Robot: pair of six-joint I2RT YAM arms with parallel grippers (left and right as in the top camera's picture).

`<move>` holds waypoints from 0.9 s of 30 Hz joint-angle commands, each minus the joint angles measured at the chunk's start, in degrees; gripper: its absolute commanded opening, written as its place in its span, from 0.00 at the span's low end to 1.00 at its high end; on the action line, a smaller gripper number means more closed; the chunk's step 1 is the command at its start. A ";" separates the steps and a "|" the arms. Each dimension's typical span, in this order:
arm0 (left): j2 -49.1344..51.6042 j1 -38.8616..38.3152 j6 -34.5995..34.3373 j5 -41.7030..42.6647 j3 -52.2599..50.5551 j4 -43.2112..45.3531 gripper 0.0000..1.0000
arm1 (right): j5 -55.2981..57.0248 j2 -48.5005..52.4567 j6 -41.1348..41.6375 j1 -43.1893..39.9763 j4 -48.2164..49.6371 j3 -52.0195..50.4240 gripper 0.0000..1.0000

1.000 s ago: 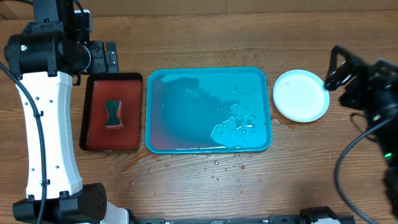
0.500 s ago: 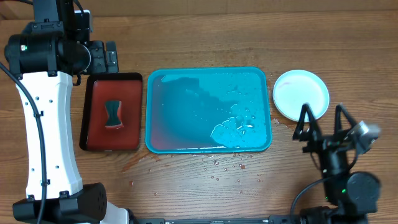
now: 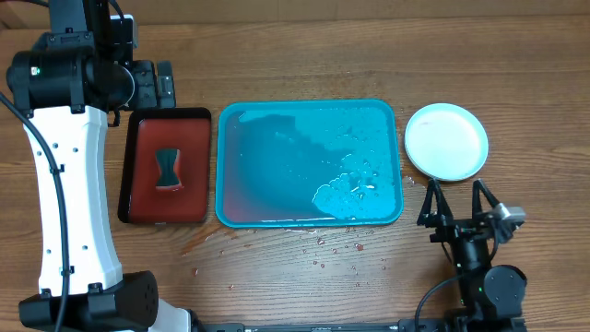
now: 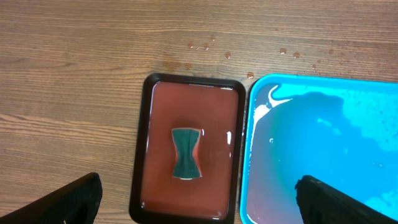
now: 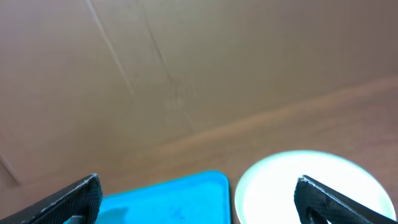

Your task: Clean dirty plates on tray and stack at the side

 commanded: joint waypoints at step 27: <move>0.13 -0.04 -0.79 0.09 0.35 0.07 1.00 | -0.11 -0.63 0.00 0.22 -4.28 -0.76 1.00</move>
